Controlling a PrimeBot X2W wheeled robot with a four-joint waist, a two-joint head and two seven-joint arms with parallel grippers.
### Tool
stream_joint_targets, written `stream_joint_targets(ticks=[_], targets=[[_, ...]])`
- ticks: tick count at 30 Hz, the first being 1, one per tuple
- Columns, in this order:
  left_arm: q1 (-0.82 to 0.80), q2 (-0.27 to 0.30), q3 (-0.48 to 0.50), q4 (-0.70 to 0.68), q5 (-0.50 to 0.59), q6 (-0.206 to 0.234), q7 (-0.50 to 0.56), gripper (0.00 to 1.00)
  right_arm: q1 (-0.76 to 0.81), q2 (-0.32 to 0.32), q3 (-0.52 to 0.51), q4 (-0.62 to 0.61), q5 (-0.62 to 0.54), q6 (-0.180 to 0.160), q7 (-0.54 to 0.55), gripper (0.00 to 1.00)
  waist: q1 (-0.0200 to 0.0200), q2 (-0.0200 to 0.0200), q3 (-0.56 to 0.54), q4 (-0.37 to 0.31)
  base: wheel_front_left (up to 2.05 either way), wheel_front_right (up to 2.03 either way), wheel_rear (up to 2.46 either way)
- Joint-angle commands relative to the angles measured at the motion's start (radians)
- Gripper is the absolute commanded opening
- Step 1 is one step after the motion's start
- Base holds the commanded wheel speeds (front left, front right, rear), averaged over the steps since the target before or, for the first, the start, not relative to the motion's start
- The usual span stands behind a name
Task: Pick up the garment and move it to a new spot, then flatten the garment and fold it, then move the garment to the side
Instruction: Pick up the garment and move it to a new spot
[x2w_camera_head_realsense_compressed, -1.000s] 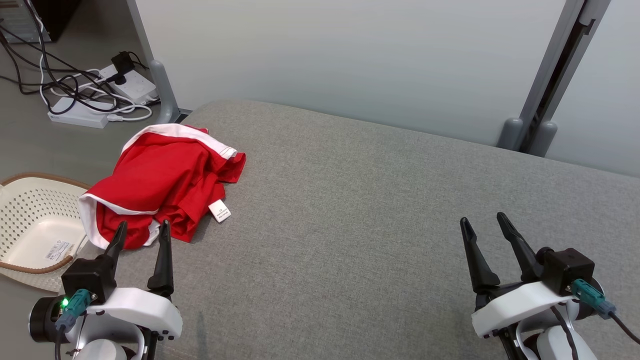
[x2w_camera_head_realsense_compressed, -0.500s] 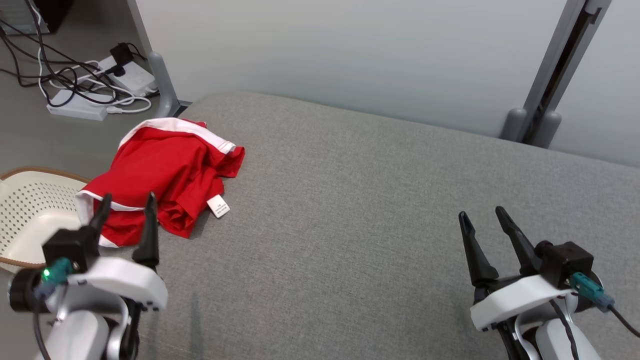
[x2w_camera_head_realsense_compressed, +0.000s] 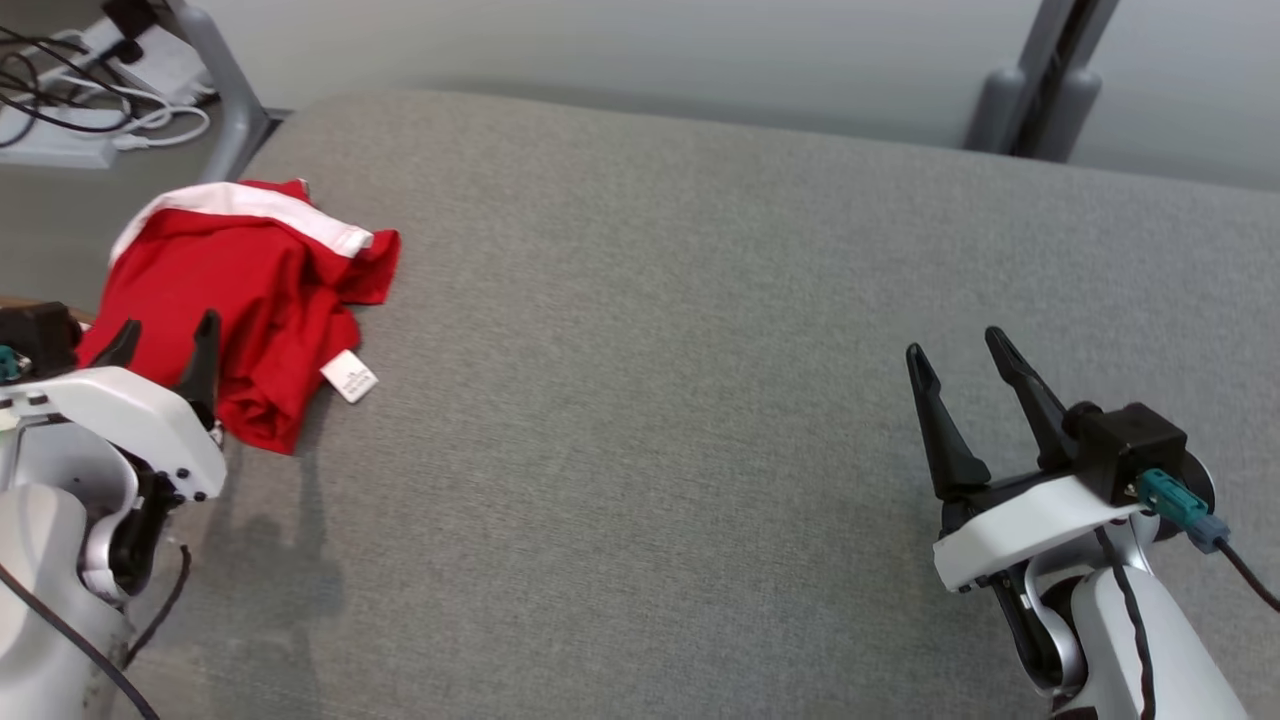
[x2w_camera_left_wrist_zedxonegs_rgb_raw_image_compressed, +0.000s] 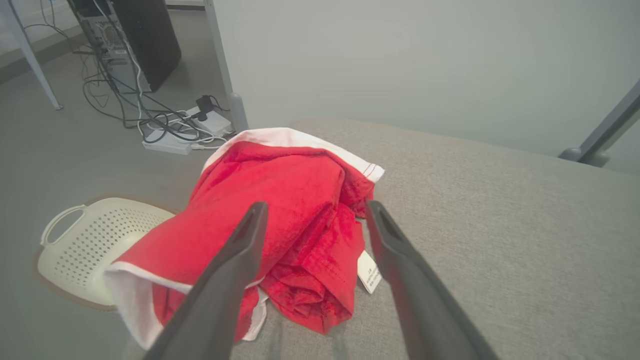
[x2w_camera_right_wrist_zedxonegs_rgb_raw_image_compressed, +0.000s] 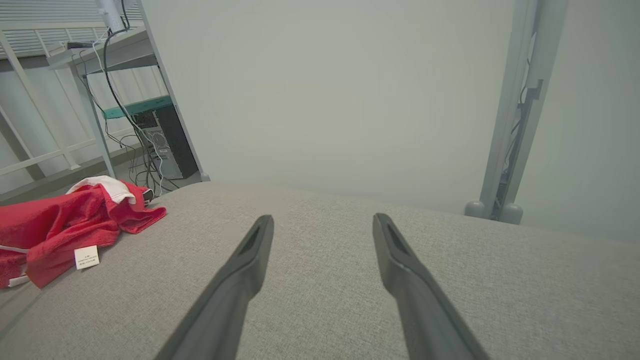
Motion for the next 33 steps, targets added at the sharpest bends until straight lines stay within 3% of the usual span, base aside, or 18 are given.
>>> stream_joint_targets(ticks=[1, 8, 19, 20, 21, 22, 27, 33], targets=[[-0.054, 0.008, 0.003, 0.073, -0.016, -0.028, 0.009, 1.00, -0.022, -0.006, 0.005, -0.013, -0.013, 0.000, 0.013, 1.00, 0.0000, 0.0000, 0.069, -0.049, 0.00, 0.00, 0.00], [-0.174, 0.022, 0.006, 0.274, -0.028, -0.087, 0.004, 1.00, -0.053, -0.006, 0.013, -0.044, -0.034, 0.000, 0.033, 1.00, 0.0000, 0.0000, 0.153, -0.085, 0.00, 0.00, 0.00], [-0.313, 0.054, -0.008, 0.547, -0.019, -0.129, -0.012, 1.00, -0.072, -0.005, 0.020, -0.070, -0.044, 0.000, 0.049, 1.00, 0.0000, 0.0000, 0.231, -0.119, 0.00, 0.00, 0.00], [-0.322, 0.059, -0.012, 0.565, -0.013, -0.129, -0.019, 0.50, -0.072, -0.005, 0.020, -0.070, -0.044, 0.000, 0.050, 1.00, 0.0000, 0.0000, 0.232, -0.120, 0.00, 0.00, 0.00], [-0.330, 0.059, -0.011, 0.580, -0.014, -0.132, -0.027, 0.13, -0.073, -0.005, 0.019, -0.070, -0.044, 0.000, 0.050, 1.00, 0.0000, 0.0000, 0.233, -0.121, 0.00, 0.00, 0.00], [-0.337, 0.058, -0.010, 0.594, -0.017, -0.135, -0.034, 0.00, -0.073, -0.005, 0.019, -0.070, -0.044, 0.000, 0.051, 1.00, 0.0000, 0.0000, 0.234, -0.121, 0.00, 0.00, 0.00], [-0.364, 0.068, -0.030, 0.641, 0.004, -0.142, -0.080, 0.00, -0.073, -0.006, 0.013, -0.071, -0.043, 0.000, 0.052, 1.00, 0.0000, 0.0000, 0.229, -0.119, 0.00, 0.00, 0.00], [-0.400, 0.089, -0.031, 0.637, 0.033, -0.108, -0.231, 0.00, -0.053, -0.005, -0.002, -0.068, -0.035, 0.000, 0.044, 1.00, 0.0000, 0.0000, 0.191, -0.108, 0.00, 0.00, 0.00]])
